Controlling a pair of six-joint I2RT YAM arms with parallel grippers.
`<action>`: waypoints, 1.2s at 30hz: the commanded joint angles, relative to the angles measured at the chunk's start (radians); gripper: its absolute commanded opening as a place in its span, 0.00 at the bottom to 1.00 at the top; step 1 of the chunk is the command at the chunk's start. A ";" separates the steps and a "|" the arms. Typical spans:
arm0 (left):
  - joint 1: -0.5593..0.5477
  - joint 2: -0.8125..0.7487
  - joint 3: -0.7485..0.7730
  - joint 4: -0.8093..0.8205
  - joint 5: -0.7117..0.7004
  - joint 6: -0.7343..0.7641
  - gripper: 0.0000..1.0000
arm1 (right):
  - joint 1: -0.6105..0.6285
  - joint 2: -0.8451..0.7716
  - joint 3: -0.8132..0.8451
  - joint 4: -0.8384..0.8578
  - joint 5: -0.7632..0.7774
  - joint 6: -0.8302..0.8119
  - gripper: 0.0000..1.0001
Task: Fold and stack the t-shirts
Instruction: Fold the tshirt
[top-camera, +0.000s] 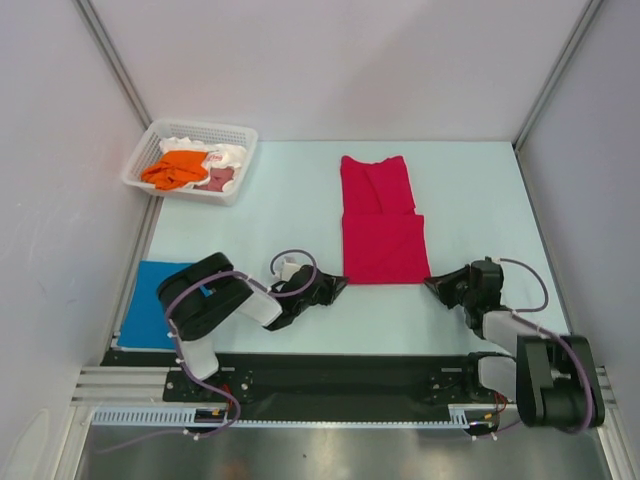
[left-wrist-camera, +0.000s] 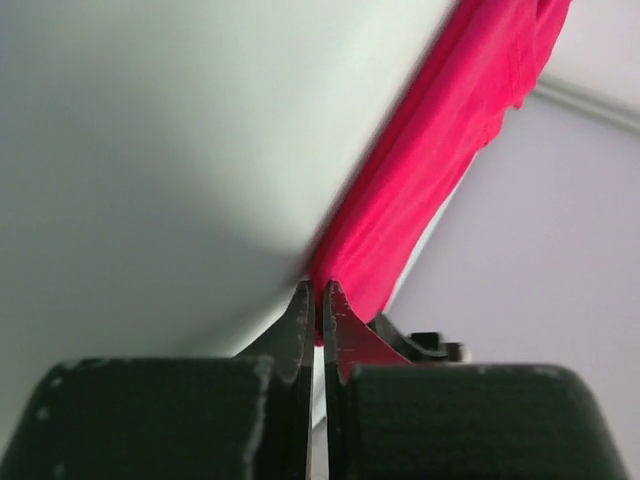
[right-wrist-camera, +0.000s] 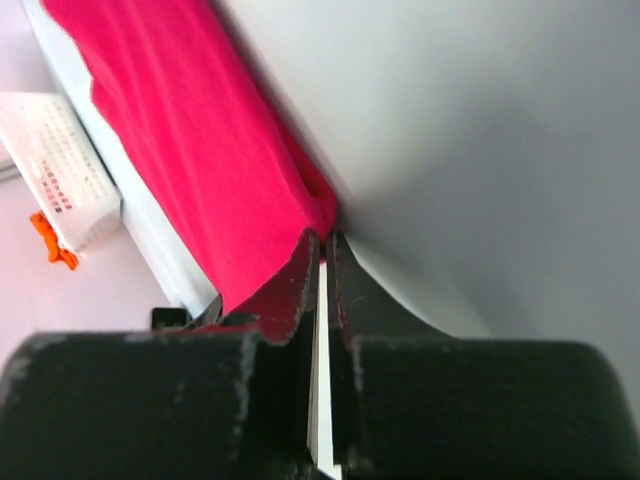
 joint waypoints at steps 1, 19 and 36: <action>-0.045 -0.134 -0.037 -0.121 -0.017 0.134 0.00 | -0.009 -0.185 0.048 -0.267 -0.020 -0.118 0.00; -0.498 -0.615 -0.102 -0.545 -0.272 0.065 0.00 | 0.056 -0.973 0.247 -1.208 -0.028 -0.238 0.00; -0.117 -0.680 0.094 -0.712 -0.124 0.473 0.00 | 0.140 -0.182 0.630 -0.687 -0.126 -0.356 0.00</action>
